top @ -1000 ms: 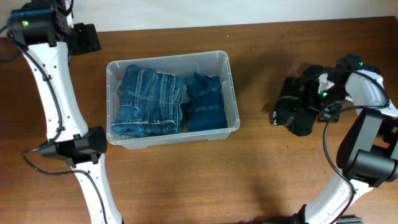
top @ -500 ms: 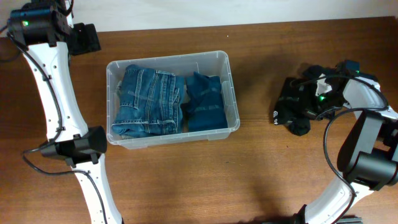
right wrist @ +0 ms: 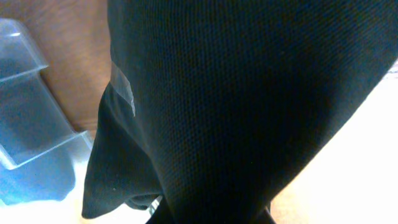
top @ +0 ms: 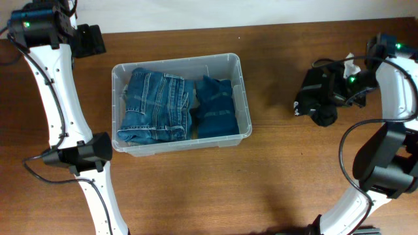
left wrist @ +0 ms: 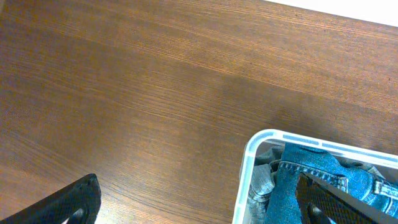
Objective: Pack container
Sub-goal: 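Carry the black clothing into the box on top of the sweater, then move the right gripper back and grasp the remaining black clothing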
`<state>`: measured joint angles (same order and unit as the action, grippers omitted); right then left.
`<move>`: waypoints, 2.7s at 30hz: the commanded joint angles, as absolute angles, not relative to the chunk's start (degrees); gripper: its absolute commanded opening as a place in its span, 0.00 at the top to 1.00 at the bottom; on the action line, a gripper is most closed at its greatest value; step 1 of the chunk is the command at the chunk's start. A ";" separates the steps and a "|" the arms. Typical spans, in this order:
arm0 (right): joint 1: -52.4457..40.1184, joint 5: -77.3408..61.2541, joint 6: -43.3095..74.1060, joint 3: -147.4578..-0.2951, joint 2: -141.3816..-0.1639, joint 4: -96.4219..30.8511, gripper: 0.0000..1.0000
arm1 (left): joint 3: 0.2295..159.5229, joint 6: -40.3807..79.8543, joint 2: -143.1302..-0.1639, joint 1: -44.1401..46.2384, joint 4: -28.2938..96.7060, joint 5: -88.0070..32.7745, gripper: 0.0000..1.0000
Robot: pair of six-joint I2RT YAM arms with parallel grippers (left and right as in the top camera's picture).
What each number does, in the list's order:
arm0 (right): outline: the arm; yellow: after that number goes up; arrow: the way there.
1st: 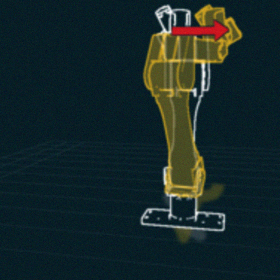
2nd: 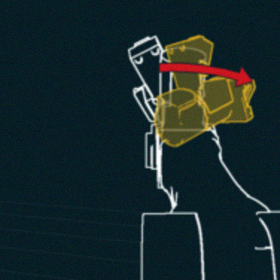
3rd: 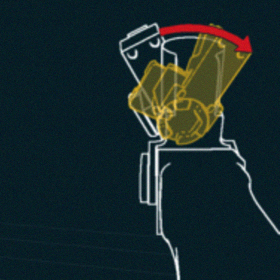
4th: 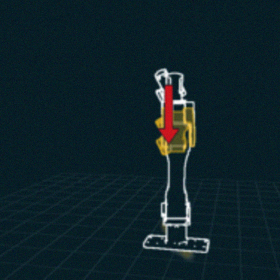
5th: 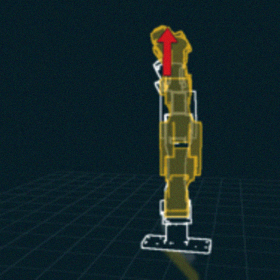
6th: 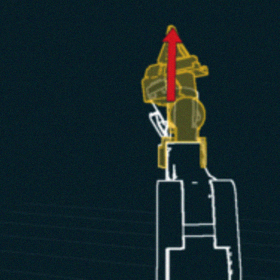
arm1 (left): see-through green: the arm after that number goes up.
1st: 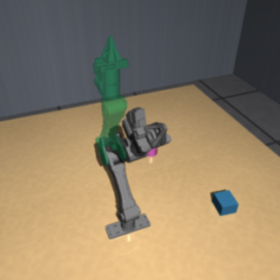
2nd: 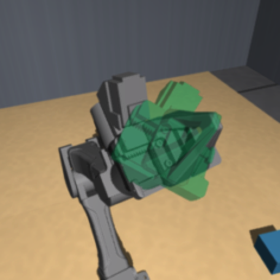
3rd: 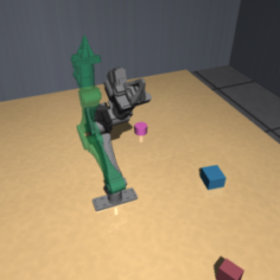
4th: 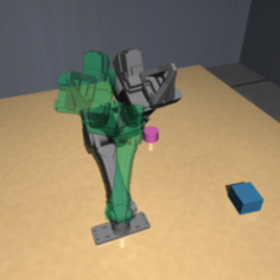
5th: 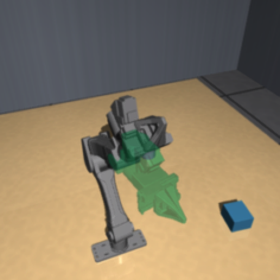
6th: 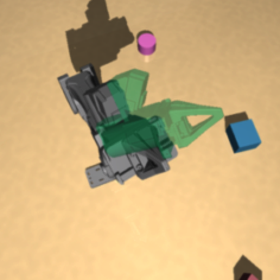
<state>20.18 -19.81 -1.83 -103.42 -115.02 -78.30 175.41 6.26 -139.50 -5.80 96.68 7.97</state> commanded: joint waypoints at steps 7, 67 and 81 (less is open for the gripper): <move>15.90 -21.06 -2.79 -113.82 -114.02 -85.32 0.96 | 176.29 6.81 -139.83 -5.78 96.68 7.77 0.01; 7.35 1.74 12.99 -133.97 -114.98 -87.33 0.05 | 176.29 6.81 -139.83 -5.74 96.68 7.77 0.01; 28.60 -12.27 -5.21 -101.23 -118.69 -61.65 0.01 | 176.29 6.81 -139.83 -5.74 96.68 7.77 0.01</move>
<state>27.42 -9.08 -0.73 -103.72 -118.93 -63.59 175.41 6.26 -139.50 -5.80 96.66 7.94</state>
